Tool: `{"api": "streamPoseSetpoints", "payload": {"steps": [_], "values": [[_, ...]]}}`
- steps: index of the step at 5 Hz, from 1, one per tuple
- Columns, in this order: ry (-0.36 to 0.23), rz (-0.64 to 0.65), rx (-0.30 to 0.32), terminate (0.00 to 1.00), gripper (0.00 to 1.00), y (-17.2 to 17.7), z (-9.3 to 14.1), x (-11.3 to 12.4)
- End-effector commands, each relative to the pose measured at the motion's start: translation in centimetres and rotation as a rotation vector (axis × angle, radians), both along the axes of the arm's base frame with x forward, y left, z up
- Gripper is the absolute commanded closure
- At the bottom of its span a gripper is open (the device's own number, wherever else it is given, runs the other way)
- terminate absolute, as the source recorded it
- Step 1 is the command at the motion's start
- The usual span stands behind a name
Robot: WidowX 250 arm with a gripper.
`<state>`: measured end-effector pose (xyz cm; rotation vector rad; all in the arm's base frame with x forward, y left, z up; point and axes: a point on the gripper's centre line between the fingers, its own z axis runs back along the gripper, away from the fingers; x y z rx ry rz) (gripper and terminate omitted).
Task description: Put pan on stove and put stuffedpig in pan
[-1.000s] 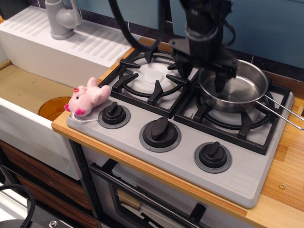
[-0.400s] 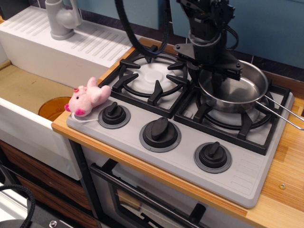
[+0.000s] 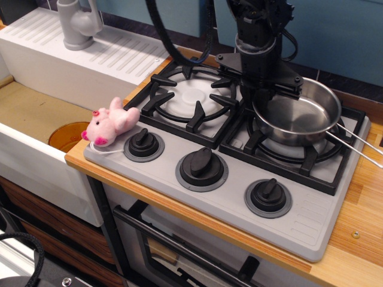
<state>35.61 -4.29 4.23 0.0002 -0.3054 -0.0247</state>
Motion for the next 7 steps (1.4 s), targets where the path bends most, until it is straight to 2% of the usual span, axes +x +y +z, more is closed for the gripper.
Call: {"api": "streamPoseSetpoints", "payload": {"steps": [1, 2, 4, 7], "values": [[-0.004, 0.004, 0.083, 0.00, 1.00, 0.4, 6.8, -0.9], [0.001, -0.002, 0.120, 0.00, 1.00, 1.2, 9.0, -0.8], [-0.002, -0.067, 0.170, 0.00, 1.00, 5.3, 10.9, 1.2], [-0.037, -0.142, 0.183, 0.00, 1.00, 11.7, 9.5, 2.8]]}}
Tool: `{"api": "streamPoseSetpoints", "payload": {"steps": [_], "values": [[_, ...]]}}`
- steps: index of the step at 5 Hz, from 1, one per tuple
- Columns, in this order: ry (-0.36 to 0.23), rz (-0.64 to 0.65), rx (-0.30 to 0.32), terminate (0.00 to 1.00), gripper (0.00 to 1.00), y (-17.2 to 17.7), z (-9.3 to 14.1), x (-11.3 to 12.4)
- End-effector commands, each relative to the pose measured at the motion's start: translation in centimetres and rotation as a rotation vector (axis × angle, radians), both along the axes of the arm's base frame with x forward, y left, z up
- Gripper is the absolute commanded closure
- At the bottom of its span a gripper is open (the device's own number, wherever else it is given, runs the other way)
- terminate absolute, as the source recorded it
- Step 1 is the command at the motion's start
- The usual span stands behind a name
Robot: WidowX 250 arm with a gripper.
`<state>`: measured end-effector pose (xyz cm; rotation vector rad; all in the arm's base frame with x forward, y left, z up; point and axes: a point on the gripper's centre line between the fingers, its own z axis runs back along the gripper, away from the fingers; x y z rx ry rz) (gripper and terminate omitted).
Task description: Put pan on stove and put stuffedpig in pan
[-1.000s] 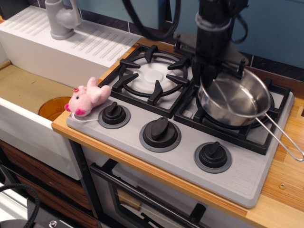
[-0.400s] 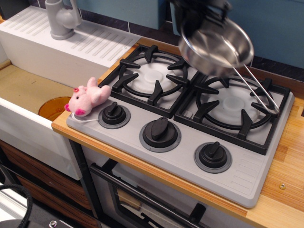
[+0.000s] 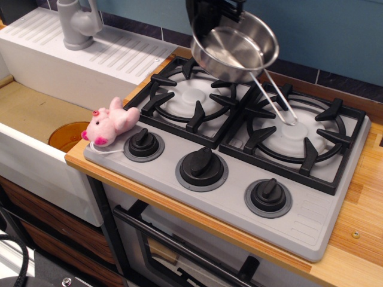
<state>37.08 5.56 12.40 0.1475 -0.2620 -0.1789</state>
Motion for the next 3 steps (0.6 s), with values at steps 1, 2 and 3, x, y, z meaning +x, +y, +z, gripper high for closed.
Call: {"api": "streamPoseSetpoints", "payload": {"steps": [1, 2, 3], "values": [[-0.096, -0.037, -0.002, 0.00, 1.00, 3.4, -0.1, 1.6], [-0.107, -0.041, -0.013, 0.00, 1.00, 4.5, -1.4, 1.7], [-0.113, -0.056, -0.020, 0.00, 1.00, 5.1, -2.6, 1.6]]}}
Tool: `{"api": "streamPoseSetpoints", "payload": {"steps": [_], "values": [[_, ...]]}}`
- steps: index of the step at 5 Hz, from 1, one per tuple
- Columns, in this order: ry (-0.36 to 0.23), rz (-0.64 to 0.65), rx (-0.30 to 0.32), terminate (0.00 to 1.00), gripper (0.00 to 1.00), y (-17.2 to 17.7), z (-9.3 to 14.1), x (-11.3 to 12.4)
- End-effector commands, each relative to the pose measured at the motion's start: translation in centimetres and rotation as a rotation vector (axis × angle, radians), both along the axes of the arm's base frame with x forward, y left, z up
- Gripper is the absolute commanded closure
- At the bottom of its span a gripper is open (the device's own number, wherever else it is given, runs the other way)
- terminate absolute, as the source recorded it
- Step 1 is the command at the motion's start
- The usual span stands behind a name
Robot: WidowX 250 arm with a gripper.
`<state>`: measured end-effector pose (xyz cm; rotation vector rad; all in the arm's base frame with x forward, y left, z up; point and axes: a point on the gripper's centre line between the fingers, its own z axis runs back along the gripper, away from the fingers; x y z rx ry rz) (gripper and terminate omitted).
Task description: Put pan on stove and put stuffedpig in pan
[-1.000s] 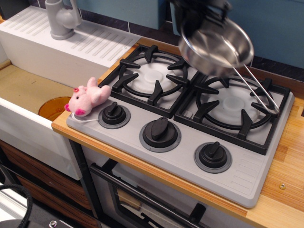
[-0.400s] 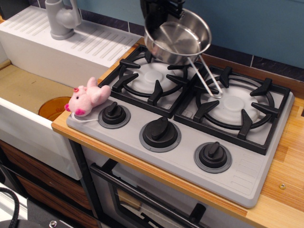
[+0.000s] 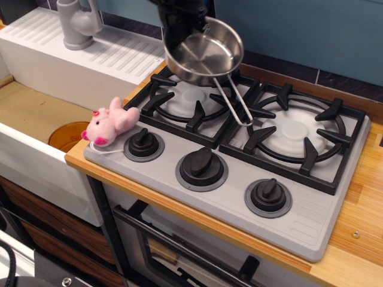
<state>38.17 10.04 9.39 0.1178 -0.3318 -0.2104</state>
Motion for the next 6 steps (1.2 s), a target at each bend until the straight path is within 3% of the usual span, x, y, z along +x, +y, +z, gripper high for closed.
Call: {"api": "streamPoseSetpoints", "payload": {"steps": [1, 2, 4, 5, 6], "values": [[-0.051, 0.004, -0.017, 0.00, 0.00, 0.3, -0.4, 0.3], [-0.032, 0.030, -0.028, 0.00, 0.00, -0.4, -0.3, 0.3], [0.033, 0.035, -0.014, 0.00, 0.00, -0.6, 2.6, 0.5], [0.073, 0.025, 0.049, 0.00, 0.00, -1.1, 4.2, 0.2], [0.073, 0.025, 0.049, 0.00, 0.00, -1.1, 4.2, 0.2]]}}
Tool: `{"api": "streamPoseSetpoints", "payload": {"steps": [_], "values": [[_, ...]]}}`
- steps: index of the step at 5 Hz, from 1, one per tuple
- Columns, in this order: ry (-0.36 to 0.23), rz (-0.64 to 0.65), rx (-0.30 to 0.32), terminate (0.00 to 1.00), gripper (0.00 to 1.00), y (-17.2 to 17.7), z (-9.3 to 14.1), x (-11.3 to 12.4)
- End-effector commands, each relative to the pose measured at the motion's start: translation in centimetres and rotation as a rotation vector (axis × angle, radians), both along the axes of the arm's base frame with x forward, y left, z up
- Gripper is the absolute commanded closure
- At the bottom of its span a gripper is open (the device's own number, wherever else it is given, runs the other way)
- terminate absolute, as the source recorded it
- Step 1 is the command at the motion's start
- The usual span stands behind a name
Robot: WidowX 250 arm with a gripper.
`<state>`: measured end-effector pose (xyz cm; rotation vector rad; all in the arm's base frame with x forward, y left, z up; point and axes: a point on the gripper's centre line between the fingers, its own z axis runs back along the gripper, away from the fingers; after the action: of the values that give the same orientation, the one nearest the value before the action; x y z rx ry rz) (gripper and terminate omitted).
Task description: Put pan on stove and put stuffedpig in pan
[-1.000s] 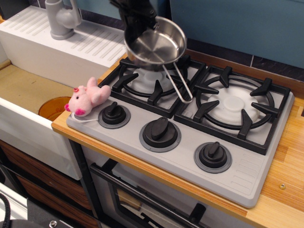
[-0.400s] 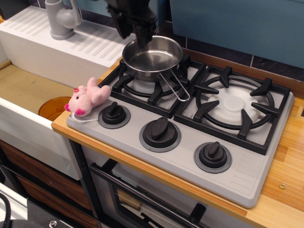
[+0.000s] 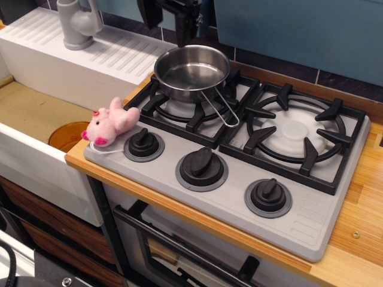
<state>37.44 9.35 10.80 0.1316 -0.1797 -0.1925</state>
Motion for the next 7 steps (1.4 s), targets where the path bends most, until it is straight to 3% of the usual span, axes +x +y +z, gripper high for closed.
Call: {"api": "streamPoseSetpoints", "payload": {"steps": [1, 2, 3, 5, 7], "values": [[-0.075, -0.007, 0.024, 0.00, 0.00, -0.4, 2.8, 0.9], [-0.075, -0.007, 0.024, 0.00, 0.00, -0.4, 2.8, 0.9], [-0.154, 0.023, 0.003, 0.00, 0.00, 0.3, 3.4, -1.6], [-0.242, 0.035, 0.017, 0.00, 0.00, 2.2, 3.6, -5.9], [-0.331, 0.014, 0.008, 0.00, 0.00, 3.9, -0.1, -9.0]]}}
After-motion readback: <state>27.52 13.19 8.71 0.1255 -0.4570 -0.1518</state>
